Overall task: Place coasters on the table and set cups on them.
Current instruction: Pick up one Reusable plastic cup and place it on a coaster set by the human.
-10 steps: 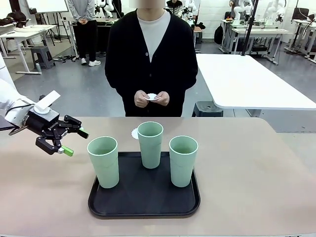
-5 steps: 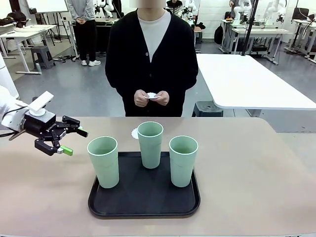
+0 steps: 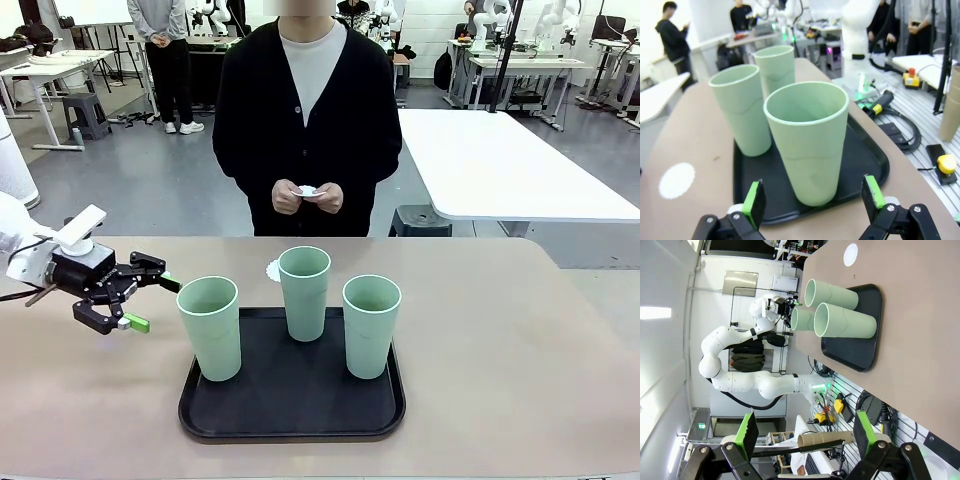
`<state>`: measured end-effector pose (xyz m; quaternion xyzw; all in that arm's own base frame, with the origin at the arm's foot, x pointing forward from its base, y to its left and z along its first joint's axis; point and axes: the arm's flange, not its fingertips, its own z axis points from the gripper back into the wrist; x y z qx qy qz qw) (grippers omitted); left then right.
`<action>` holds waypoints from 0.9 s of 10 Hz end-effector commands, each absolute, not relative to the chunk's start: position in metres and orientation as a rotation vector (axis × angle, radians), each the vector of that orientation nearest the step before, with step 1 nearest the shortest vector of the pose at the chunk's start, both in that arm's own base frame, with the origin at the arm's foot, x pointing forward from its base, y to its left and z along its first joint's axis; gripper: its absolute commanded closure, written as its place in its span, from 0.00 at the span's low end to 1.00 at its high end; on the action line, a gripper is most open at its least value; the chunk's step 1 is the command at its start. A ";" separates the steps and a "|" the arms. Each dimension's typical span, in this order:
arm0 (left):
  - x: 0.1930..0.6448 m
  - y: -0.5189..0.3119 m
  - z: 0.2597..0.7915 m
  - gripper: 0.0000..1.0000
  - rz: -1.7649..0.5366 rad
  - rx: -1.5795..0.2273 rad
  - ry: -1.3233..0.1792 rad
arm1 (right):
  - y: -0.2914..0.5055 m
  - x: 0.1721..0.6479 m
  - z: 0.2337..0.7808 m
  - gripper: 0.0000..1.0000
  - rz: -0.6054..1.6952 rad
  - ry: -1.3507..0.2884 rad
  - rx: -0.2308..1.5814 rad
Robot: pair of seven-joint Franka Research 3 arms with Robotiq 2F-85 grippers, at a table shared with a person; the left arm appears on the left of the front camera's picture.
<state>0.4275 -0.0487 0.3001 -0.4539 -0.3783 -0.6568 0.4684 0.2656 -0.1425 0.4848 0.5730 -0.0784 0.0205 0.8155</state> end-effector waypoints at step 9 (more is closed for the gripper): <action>0.439 -0.092 0.257 0.00 -1.576 -1.199 -0.980 | -0.143 0.265 0.485 0.00 0.048 -0.170 1.227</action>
